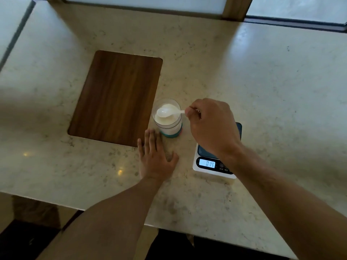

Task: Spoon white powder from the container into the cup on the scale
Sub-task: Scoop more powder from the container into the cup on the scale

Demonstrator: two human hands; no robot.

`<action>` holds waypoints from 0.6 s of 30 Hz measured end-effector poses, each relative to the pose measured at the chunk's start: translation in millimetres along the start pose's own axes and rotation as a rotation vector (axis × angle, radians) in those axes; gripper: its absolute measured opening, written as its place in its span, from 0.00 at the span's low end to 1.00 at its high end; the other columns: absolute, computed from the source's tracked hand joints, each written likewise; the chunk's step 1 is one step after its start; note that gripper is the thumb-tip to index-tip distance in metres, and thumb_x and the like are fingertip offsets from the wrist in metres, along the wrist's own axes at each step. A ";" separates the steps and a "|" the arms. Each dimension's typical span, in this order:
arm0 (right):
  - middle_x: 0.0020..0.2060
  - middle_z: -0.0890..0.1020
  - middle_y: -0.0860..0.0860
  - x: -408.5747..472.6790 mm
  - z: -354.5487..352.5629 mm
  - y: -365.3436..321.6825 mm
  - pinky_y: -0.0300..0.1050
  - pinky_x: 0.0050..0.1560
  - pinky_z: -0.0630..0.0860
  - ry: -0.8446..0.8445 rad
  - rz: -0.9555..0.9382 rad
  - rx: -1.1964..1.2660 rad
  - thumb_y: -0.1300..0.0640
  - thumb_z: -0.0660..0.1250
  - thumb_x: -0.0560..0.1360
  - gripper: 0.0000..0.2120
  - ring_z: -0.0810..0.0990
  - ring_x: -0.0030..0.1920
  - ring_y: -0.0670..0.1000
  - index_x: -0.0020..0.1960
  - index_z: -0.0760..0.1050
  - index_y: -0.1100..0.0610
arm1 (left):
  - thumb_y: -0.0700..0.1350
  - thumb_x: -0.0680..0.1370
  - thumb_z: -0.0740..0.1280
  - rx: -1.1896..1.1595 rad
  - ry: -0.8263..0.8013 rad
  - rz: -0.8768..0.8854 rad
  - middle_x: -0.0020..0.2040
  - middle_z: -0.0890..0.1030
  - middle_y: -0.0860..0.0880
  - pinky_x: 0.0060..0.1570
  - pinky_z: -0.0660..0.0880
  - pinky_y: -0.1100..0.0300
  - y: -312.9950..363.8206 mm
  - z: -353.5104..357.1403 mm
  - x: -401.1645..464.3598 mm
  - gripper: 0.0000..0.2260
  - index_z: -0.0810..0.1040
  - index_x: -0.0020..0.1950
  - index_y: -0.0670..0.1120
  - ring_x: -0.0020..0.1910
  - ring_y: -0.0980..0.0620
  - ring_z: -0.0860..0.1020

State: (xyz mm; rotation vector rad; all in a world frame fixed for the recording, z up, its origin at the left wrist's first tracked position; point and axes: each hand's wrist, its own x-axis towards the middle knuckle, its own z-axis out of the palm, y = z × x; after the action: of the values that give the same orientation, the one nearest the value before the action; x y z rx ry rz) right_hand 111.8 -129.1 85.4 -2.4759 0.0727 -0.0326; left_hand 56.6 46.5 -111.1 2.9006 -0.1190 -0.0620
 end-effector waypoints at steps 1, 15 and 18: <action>0.38 0.83 0.50 2.0 1.3 -0.6 0.38 0.36 0.70 0.001 -0.015 -0.028 0.55 0.63 0.80 0.12 0.77 0.35 0.47 0.46 0.83 0.57 | 0.65 0.74 0.58 0.004 0.004 0.005 0.80 0.60 0.39 0.78 0.48 0.39 -0.4 0.1 -0.1 0.42 0.53 0.80 0.42 0.81 0.42 0.53; 0.41 0.82 0.52 20.7 4.4 -13.3 0.43 0.38 0.74 -0.082 -0.187 -0.260 0.54 0.64 0.79 0.10 0.77 0.35 0.52 0.50 0.81 0.58 | 0.67 0.75 0.57 0.046 -0.025 0.002 0.81 0.57 0.40 0.78 0.50 0.38 -1.9 1.6 0.4 0.43 0.53 0.81 0.41 0.82 0.43 0.50; 0.40 0.81 0.52 20.8 1.6 -15.5 0.44 0.37 0.74 -0.091 -0.211 -0.282 0.55 0.66 0.78 0.08 0.77 0.34 0.52 0.50 0.81 0.58 | 0.67 0.75 0.57 0.053 -0.028 0.000 0.81 0.57 0.40 0.78 0.50 0.38 -1.1 1.0 0.7 0.43 0.53 0.81 0.41 0.82 0.43 0.50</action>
State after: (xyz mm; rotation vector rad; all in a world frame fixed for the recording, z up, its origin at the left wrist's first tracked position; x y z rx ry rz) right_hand 133.3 -117.2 93.8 -2.7522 -0.2385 0.0010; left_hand 57.4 47.2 -112.4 2.9538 -0.1279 -0.1012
